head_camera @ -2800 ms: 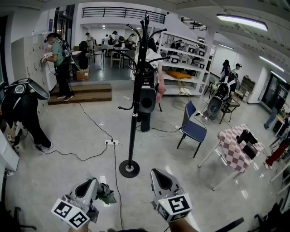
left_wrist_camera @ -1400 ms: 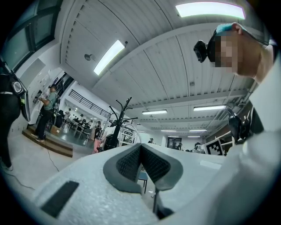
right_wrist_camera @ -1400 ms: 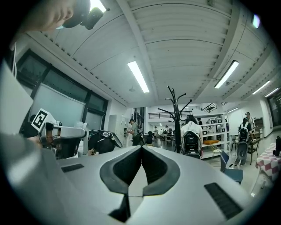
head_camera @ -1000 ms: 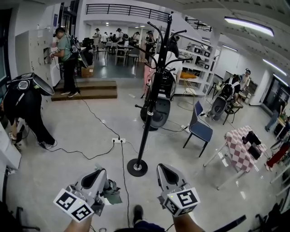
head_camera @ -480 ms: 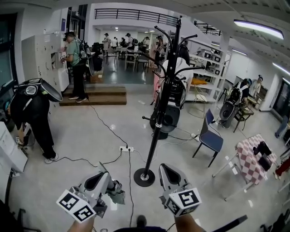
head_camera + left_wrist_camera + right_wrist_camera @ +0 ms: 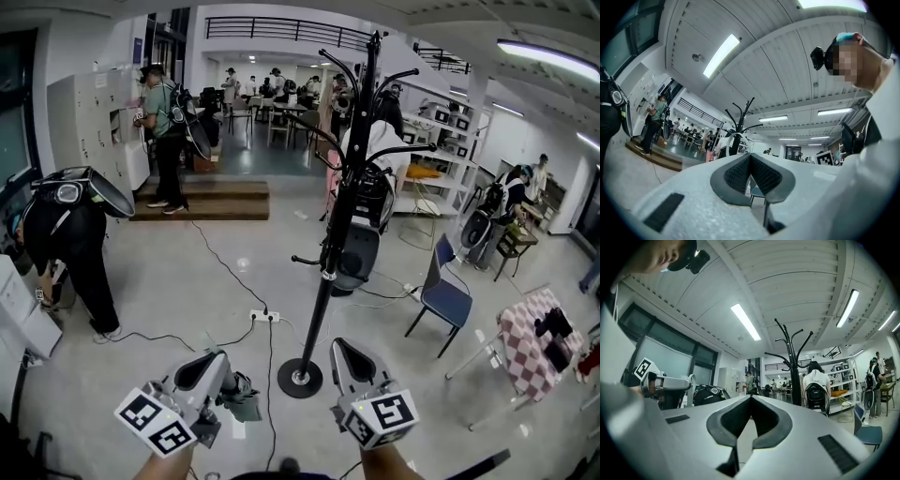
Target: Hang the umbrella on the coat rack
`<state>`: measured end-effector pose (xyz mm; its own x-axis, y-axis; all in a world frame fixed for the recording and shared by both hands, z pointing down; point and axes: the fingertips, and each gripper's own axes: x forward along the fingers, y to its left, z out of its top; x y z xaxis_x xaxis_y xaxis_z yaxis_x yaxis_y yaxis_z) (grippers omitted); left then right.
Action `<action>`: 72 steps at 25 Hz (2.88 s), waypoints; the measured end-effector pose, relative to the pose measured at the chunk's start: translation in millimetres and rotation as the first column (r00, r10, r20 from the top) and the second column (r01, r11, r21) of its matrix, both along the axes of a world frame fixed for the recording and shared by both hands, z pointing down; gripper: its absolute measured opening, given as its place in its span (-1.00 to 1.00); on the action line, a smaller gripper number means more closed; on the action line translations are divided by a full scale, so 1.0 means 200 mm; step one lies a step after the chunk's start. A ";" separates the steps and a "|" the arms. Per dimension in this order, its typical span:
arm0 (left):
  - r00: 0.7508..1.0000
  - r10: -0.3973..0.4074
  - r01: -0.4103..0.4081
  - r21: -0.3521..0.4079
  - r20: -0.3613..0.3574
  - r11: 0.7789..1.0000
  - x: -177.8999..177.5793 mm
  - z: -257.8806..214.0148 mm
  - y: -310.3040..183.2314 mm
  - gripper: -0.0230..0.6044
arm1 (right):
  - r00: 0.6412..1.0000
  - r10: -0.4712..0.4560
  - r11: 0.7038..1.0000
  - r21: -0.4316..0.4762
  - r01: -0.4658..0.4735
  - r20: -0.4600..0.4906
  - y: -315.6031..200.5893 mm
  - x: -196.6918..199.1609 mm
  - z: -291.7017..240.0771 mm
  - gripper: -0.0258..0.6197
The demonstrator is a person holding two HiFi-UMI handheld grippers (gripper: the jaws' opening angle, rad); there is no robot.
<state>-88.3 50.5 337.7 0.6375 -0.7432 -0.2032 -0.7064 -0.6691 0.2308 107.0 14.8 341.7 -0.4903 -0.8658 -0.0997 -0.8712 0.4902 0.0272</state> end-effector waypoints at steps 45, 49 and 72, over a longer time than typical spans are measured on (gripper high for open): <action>0.978 0.203 -0.205 0.044 0.039 0.978 0.19 -0.10 -1.29 -0.90 | 0.992 0.107 0.994 0.040 -0.105 -0.059 -1.03 0.09 -0.05 -0.90; 0.966 0.254 -0.256 0.051 0.039 0.965 0.18 -0.13 -1.43 -0.90 | 0.987 0.151 0.988 0.025 -0.150 -0.062 -1.10 0.06 -0.04 -0.90; 0.838 0.536 -0.545 0.096 0.105 0.833 0.08 -0.35 -2.03 -0.90 | 0.910 0.406 0.914 0.016 -0.406 -0.085 -1.38 -0.16 -0.05 -0.90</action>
<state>-73.3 -355.6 267.7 0.9463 -0.2493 -0.2059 -0.2353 -0.9677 0.0902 75.1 -261.2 332.4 -0.1030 -0.9921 -0.0718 -0.9895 0.0948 0.1094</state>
